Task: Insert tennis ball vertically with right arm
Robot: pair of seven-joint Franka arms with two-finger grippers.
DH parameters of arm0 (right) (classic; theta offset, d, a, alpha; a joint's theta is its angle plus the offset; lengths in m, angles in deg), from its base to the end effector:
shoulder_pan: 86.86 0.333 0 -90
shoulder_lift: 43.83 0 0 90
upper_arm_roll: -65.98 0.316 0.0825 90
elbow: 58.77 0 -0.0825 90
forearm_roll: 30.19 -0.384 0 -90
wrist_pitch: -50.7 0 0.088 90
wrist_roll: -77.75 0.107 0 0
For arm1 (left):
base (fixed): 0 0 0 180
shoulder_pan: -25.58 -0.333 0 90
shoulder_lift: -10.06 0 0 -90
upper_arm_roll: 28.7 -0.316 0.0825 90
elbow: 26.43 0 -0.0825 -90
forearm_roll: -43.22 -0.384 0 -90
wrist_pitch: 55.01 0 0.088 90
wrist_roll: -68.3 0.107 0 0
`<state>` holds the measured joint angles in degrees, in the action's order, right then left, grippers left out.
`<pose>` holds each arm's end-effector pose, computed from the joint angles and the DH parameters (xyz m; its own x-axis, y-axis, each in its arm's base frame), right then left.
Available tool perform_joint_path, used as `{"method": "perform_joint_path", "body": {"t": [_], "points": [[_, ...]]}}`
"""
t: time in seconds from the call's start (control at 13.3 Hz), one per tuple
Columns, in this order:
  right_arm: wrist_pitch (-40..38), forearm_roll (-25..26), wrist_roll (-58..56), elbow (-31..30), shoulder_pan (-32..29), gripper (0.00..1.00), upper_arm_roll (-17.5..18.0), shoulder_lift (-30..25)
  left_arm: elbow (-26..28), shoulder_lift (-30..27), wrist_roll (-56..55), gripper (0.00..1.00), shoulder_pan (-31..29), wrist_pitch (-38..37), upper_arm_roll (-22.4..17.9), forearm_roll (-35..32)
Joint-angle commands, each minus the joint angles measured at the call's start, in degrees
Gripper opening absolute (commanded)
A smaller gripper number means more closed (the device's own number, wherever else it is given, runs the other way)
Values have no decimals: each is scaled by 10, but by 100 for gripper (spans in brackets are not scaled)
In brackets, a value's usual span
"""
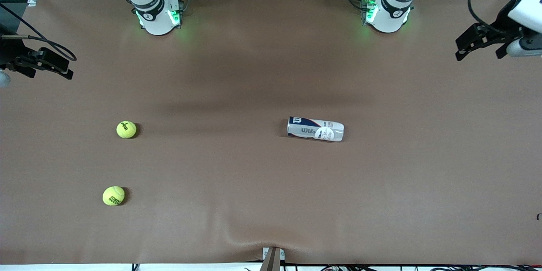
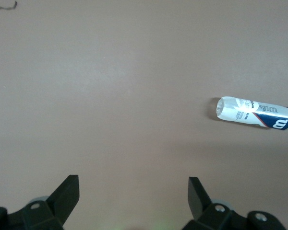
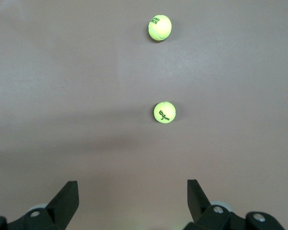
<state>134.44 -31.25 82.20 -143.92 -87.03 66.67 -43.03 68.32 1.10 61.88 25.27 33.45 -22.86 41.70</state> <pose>0.5479 0.0071 0.6469 0.9970 -0.0665 -0.0399 -0.0672 -0.9976 -0.0156 0.4998 -0.0501 0.6653 0.9986 0.0168 0.0502 0.0186 -0.9991 -0.0369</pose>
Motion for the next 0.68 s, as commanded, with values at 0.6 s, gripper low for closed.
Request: {"method": "perform_joint_path", "body": {"t": [0.6], "points": [[-1, 6, -7, -3, -4, 100, 3, -3, -42, 29, 2, 100, -2, -43, 18, -8]]}}
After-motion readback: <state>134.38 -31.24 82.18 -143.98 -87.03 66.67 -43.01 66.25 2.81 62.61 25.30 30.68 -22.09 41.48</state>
